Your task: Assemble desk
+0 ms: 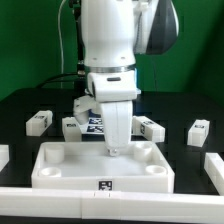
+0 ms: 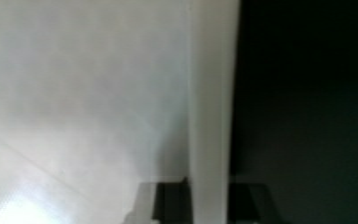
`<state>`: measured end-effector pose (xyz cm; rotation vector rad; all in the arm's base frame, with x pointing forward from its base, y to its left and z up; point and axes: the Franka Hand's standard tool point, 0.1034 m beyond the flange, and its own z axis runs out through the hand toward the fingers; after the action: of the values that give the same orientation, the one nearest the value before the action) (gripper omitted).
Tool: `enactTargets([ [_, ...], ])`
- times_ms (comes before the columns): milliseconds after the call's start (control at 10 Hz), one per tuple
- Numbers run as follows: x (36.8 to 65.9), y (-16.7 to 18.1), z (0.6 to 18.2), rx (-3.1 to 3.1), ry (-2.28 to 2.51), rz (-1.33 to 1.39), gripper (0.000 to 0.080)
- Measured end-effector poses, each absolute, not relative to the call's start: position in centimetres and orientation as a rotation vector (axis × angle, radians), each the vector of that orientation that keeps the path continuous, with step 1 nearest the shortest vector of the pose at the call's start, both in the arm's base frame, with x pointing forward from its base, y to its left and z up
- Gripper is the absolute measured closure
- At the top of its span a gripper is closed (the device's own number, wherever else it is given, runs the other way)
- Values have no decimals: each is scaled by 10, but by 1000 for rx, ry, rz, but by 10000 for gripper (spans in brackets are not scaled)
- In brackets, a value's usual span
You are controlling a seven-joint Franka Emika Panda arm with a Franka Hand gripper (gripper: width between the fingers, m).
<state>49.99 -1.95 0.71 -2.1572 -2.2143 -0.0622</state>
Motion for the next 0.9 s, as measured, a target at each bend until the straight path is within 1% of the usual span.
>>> enactTargets([
  [300, 513, 9, 7, -2241, -2133, -79, 742],
  [900, 532, 45, 8, -2305, -2060, -101, 742],
])
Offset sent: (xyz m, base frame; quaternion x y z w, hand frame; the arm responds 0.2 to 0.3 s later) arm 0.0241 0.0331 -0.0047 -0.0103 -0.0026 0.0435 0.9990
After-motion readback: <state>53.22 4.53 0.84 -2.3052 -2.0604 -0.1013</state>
